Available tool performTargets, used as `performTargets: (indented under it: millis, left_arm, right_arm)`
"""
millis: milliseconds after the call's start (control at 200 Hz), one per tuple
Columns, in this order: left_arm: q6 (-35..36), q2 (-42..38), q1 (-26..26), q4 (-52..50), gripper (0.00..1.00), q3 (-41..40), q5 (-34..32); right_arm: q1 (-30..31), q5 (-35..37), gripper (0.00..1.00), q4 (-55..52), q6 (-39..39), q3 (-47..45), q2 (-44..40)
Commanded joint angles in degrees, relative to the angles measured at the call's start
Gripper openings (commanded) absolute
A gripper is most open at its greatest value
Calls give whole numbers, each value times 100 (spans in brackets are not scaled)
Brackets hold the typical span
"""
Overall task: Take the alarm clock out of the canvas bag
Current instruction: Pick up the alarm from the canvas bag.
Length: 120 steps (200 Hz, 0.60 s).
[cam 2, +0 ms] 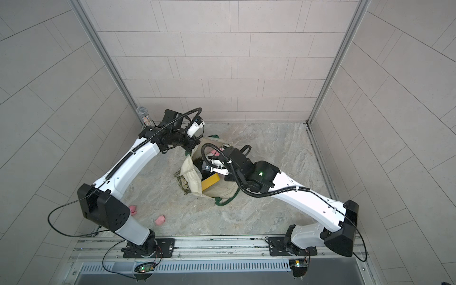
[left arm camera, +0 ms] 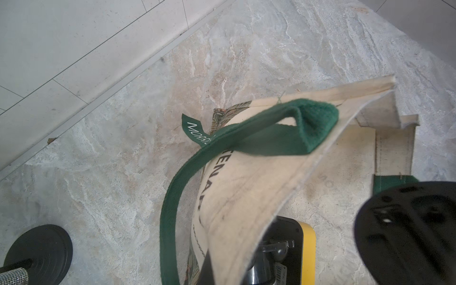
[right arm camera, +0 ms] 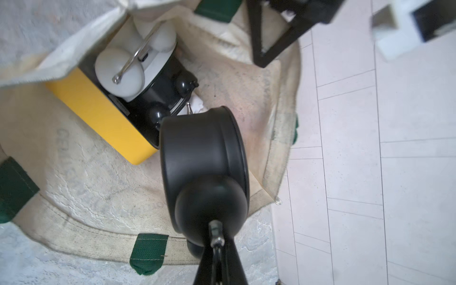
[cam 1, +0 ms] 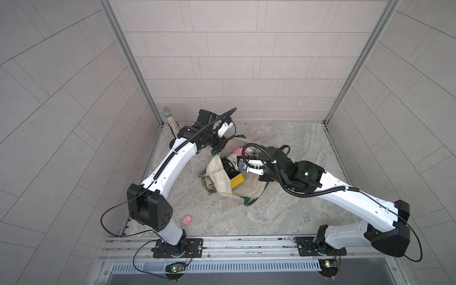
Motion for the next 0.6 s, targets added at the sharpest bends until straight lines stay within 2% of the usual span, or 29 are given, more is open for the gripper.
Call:
performTargets:
  millis: [0, 130, 280, 405, 596]
  left_arm:
    - [-56, -406, 14, 1077, 0, 133, 42]
    - [-52, -416, 9, 1066, 0, 131, 49]
    - [-43, -450, 7, 1079, 0, 109, 58]
    - [-37, -467, 8, 1083, 0, 87, 67]
    - [-70, -477, 14, 1109, 0, 76, 120]
  right_arm:
    - [-18, -187, 0, -251, 877, 433, -225]
    - [-323, -549, 0, -760, 1614, 1112, -171]
    - [-1079, -1366, 0, -1130, 2531, 1696, -162]
    - [-1920, -2178, 0, -1033, 3234, 1760, -320]
    - [-3213, -2760, 0, -466, 3932, 1192, -597]
